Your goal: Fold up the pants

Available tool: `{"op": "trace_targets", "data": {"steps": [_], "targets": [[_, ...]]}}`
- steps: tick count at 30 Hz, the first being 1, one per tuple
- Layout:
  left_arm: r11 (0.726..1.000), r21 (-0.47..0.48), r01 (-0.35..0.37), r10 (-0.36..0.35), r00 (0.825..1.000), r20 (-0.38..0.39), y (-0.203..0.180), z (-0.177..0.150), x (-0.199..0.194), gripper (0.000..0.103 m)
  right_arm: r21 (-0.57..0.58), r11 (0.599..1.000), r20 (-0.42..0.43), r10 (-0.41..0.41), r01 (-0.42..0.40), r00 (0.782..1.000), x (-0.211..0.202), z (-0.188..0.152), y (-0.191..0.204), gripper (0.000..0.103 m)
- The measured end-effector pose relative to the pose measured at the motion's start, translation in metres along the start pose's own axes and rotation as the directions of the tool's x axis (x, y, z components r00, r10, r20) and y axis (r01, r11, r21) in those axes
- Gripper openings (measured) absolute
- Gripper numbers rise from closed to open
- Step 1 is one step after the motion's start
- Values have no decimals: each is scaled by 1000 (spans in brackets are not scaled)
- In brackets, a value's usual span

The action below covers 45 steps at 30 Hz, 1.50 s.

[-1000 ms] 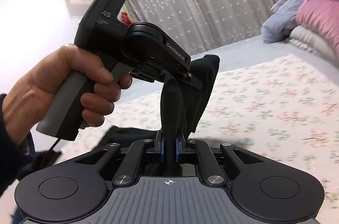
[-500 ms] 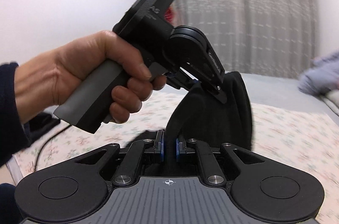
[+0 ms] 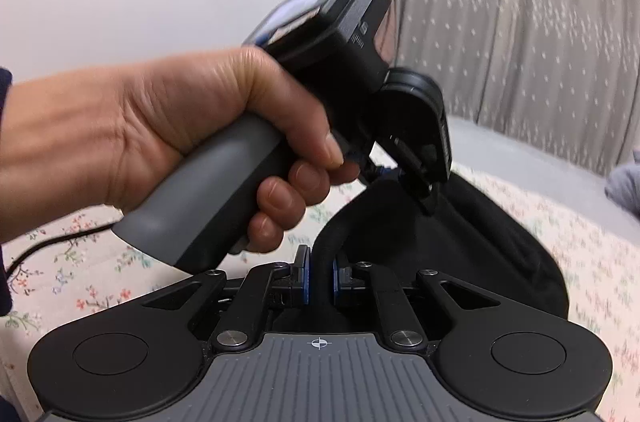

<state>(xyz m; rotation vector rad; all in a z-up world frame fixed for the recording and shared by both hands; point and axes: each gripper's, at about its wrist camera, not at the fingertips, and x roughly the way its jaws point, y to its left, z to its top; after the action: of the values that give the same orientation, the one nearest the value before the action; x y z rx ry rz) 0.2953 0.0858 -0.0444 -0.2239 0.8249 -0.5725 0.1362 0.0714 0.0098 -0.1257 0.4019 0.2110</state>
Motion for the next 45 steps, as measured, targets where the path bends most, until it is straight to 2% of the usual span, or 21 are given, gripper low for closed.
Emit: {"op": "trace_targets", "data": {"steps": [2,3,4,7,10,11,13,15,17,19,22,24,26,27,28,30,32,35,39,42,45], "targets": [[1000,16,-15,15,1000,-24,6,-2,2,35,-7,1000,3,4,-4,1000,4,-1,0,11],[999,19,-35,36,999,-37,9,-5,6,42,-6,1000,-8,13,-13,1000,3,-8,-3,11],[998,24,-55,56,997,-43,12,-8,10,50,-15,999,-33,31,-32,999,9,-12,-1,13],[998,-3,-57,57,998,-16,22,-16,8,57,-21,989,-88,142,-144,986,11,-18,-13,27],[996,-59,-69,70,997,16,34,-20,-6,60,95,951,14,294,-294,956,-31,-13,-65,38],[993,-83,-85,88,996,28,38,-20,-13,60,142,940,54,305,-310,951,-42,-11,-87,40],[986,-112,-121,127,991,47,37,-21,-30,59,216,935,114,260,-280,959,-58,-11,-141,41],[991,-94,-95,103,991,82,23,-26,-54,59,248,952,110,158,-181,981,-55,-16,-188,41],[998,-58,-32,38,994,105,-2,-34,-71,59,275,959,33,58,-65,998,-35,-27,-233,44],[1000,-8,-8,8,996,84,-29,-45,-73,59,232,972,-21,28,-22,999,-16,-37,-252,43],[998,54,-17,17,1000,2,-59,-60,-54,59,124,986,-20,119,-115,993,-3,-44,-248,43],[991,86,-105,108,994,-35,-65,-67,-32,59,32,985,-51,171,-169,984,14,-43,-231,41],[987,91,-135,138,990,-22,-61,-70,-25,57,-27,983,-120,176,-180,977,38,-42,-221,32],[988,70,-138,139,990,-18,-58,-68,-26,54,-32,979,-146,192,-199,970,45,-44,-215,8],[989,48,-140,141,990,-17,-54,-66,-27,47,-26,976,-172,207,-214,963,53,-43,-215,3],[989,12,-150,150,989,-4,-47,-66,-31,42,-38,980,-174,185,-195,967,58,-39,-216,1],[986,-10,-166,166,985,38,-38,-74,-33,38,94,985,-138,157,-145,978,56,-26,-235,1],[991,-13,-135,136,987,81,-31,-86,-38,38,364,924,-112,170,-118,979,57,-22,-284,0],[989,0,-147,146,985,96,-27,-83,-44,39,425,901,-206,192,-89,960,91,-31,-288,0],[986,-20,-166,167,981,100,-18,-85,-43,39,475,877,-242,206,-69,948,112,-45,-283,0],[984,-47,-172,175,979,100,-13,-85,-50,39,454,891,-266,156,-19,951,119,-57,-272,7]]}}
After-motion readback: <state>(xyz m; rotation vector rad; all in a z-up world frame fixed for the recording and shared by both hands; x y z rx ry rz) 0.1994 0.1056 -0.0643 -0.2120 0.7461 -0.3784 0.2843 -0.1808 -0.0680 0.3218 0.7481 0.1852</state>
